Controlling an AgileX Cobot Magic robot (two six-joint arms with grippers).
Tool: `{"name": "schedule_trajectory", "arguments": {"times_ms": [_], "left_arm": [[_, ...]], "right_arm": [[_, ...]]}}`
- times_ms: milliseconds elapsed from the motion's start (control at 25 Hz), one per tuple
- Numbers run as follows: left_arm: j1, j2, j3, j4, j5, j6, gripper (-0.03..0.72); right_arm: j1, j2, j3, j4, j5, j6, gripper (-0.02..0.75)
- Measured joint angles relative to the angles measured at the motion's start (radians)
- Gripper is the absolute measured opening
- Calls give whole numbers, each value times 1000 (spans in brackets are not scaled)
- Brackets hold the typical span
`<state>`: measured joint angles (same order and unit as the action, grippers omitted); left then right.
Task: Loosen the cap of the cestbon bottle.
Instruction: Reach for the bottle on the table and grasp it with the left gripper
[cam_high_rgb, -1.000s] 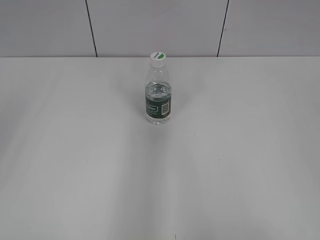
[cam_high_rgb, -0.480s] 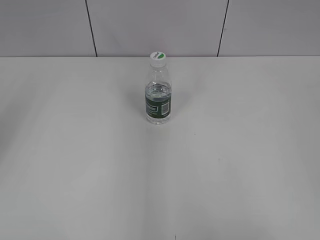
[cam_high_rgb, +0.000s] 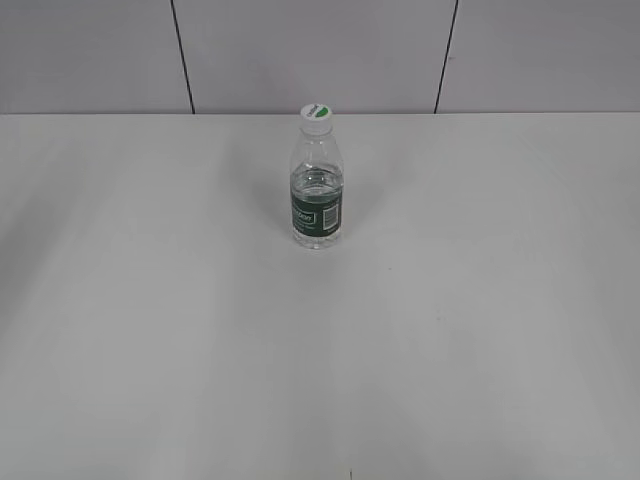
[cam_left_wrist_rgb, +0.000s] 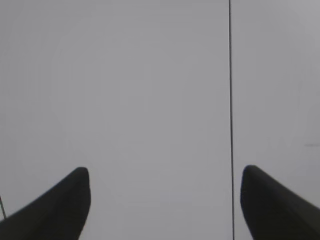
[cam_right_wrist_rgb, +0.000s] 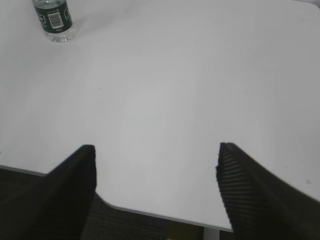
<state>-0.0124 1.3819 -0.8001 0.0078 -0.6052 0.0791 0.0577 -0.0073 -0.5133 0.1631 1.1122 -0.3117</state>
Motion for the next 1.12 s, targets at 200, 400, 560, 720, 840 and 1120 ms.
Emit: {"name": "schedule_trajectory", "arguments": {"times_ms": [200, 400, 560, 720, 840, 1120], "left_arm": [[1, 187, 0, 51, -170, 0, 561], [1, 352, -1, 101, -337, 1, 561], [1, 482, -7, 121, -453, -2, 561], [1, 593, -53, 195, -485, -32, 561], [1, 664, -101, 231, -500, -79, 561], [8, 784, -187, 399, -525, -180, 561]], "right_arm": [[0, 0, 0, 0, 0, 0, 573], [0, 0, 0, 0, 0, 0, 573], [0, 0, 0, 0, 0, 0, 573], [0, 0, 0, 0, 0, 0, 573], [0, 0, 0, 0, 0, 0, 573], [0, 0, 0, 0, 0, 0, 572]]}}
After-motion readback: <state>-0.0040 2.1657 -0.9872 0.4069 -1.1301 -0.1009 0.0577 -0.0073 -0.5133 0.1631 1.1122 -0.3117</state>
